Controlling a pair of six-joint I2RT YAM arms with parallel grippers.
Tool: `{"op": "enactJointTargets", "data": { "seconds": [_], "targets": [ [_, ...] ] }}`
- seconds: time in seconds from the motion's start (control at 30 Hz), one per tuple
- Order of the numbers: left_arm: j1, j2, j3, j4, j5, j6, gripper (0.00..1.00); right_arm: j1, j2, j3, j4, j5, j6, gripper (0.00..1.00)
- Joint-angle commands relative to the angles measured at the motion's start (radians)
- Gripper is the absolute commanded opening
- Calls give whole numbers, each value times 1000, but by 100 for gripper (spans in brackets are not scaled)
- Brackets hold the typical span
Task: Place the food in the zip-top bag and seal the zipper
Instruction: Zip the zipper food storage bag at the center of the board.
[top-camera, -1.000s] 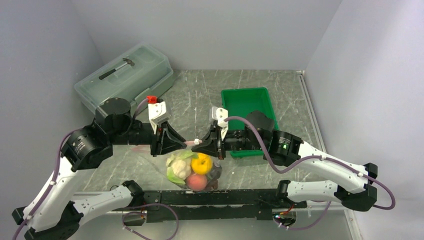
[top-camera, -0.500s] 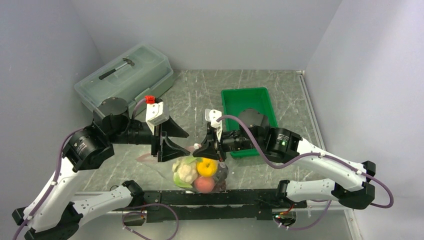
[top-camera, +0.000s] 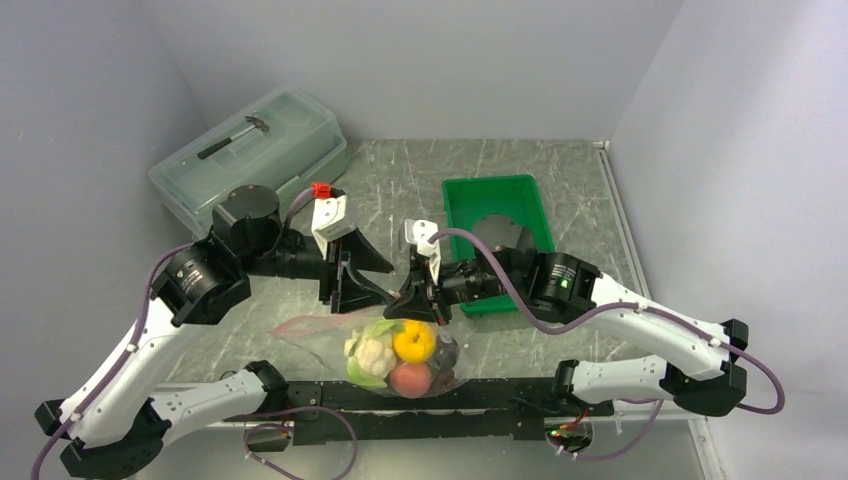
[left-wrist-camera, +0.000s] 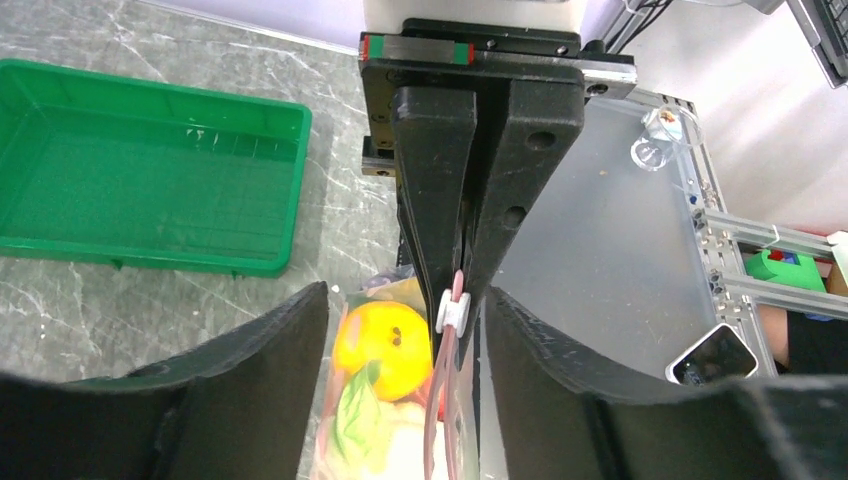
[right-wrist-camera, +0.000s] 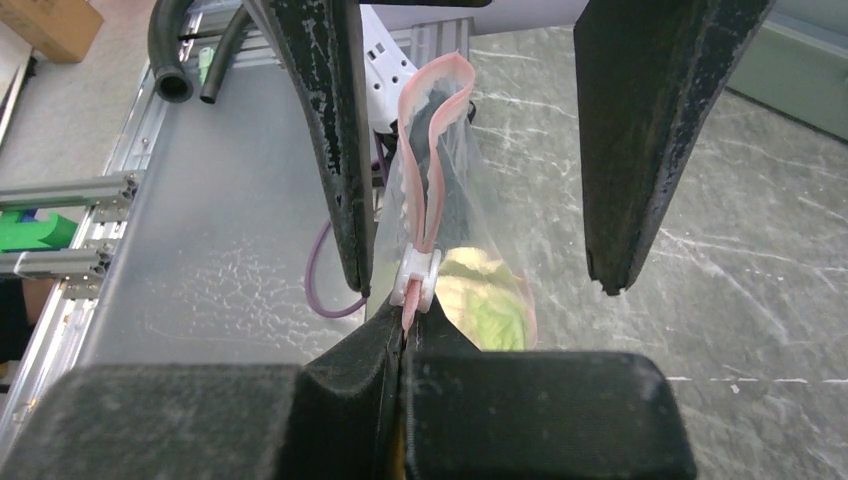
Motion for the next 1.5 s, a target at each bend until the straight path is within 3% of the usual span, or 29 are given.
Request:
{"op": "enactJointTargets", "data": {
  "seconds": [0.0, 0.23, 0.77, 0.93, 1.03, 1.47],
  "targets": [
    [2, -1, 5, 55, 57, -19, 58, 1, -5, 72, 77, -25, 19, 0],
    [3, 4, 6, 24, 86, -2, 44, 1, -2, 85, 73, -18, 22, 0],
    [2, -2, -1, 7, 98, 12, 33, 0, 9, 98, 64, -13, 23, 0],
    [2, 1, 2, 8, 108, 14, 17, -1, 6, 89, 68, -8, 24, 0],
    [3, 2, 0, 12, 117, 12, 0, 0, 7, 84, 66, -2, 23, 0],
    [2, -16, -16, -15, 100, 27, 0, -5, -64, 82, 68, 102, 15, 0]
  ]
}}
